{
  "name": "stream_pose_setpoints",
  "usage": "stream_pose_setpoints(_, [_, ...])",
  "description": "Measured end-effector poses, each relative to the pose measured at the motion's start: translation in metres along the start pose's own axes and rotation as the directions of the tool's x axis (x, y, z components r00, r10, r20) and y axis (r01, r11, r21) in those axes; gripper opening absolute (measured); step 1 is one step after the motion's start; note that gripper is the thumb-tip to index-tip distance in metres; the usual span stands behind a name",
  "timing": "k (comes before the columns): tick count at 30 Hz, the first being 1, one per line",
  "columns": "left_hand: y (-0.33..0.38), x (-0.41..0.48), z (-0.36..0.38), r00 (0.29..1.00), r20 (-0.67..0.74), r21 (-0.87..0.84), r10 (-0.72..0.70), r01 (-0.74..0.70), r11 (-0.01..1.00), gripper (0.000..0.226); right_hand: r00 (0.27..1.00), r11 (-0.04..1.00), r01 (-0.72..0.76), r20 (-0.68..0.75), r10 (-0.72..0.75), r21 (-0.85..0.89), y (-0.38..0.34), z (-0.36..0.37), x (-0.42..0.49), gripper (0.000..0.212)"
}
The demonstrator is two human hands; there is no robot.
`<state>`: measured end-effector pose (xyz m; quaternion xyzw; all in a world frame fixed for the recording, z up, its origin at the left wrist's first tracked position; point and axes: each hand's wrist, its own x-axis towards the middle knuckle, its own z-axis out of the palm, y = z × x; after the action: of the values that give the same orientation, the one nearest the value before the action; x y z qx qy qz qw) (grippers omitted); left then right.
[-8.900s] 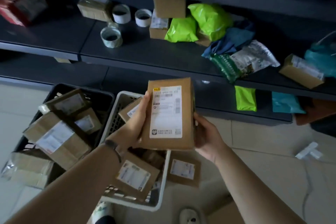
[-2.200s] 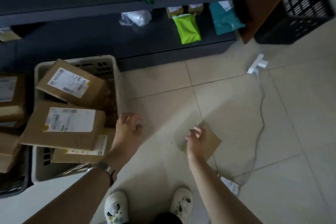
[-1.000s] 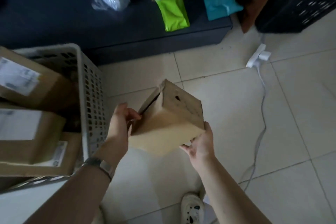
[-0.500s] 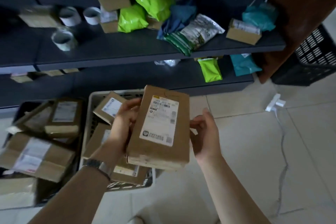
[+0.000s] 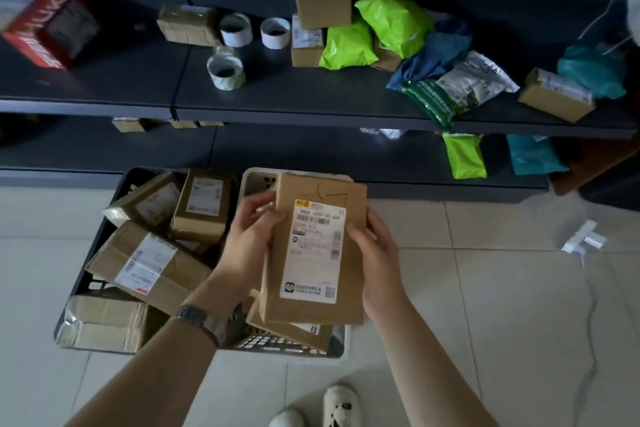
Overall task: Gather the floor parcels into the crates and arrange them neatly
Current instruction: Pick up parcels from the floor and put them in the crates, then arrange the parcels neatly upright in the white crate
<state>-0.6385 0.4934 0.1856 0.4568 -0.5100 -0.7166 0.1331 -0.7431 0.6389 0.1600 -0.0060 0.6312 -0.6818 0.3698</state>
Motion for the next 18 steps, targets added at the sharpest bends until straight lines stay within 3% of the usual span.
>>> stream_pose_setpoints(2, [-0.034,0.001,0.0,0.992,0.074,0.091,-0.098,0.091,0.992,0.03,0.994,0.992,-0.106,-0.034,0.104,-0.069,0.032,-0.004,0.0,0.024])
stream_pose_setpoints(4, [-0.071,0.0,0.001,0.984,0.135,0.296,-0.119,0.075,0.952,0.04,0.952,0.957,-0.283,-0.14,0.273,-0.057,0.067,-0.01,-0.01,0.033])
stream_pose_setpoints(6, [-0.093,0.0,0.001,0.983,0.149,0.446,-0.109,0.031,0.894,0.051,0.9,0.925,-0.375,-0.259,0.35,-0.055,0.094,-0.016,-0.024,0.048])
stream_pose_setpoints(9, [-0.099,0.005,-0.005,0.989,0.123,0.45,-0.086,0.022,0.893,0.036,0.866,0.91,-0.41,-0.337,0.368,-0.058,0.109,-0.019,-0.021,0.057])
stream_pose_setpoints(11, [-0.089,0.009,-0.01,0.997,0.048,0.361,-0.06,0.039,0.932,0.026,0.889,0.928,-0.369,-0.312,0.336,-0.054,0.105,-0.012,-0.01,0.05])
stream_pose_setpoints(13, [-0.073,0.017,-0.021,0.999,-0.036,0.279,-0.016,0.025,0.96,0.024,0.951,0.973,-0.225,-0.229,0.206,-0.057,0.086,0.004,0.007,0.021])
stream_pose_setpoints(14, [-0.063,0.023,-0.028,0.998,-0.067,0.255,0.012,0.005,0.967,0.028,0.974,0.985,-0.152,-0.179,0.136,-0.076,0.074,0.013,0.019,0.017])
stream_pose_setpoints(16, [-0.045,0.037,-0.04,0.991,-0.102,0.235,0.086,-0.06,0.97,0.033,0.993,0.988,-0.054,-0.108,0.038,-0.144,0.056,0.031,0.042,0.021])
stream_pose_setpoints(18, [-0.027,0.055,-0.043,0.976,-0.158,0.242,0.149,-0.108,0.964,0.022,0.997,0.983,0.022,-0.07,-0.035,-0.182,0.04,0.044,0.064,0.03])
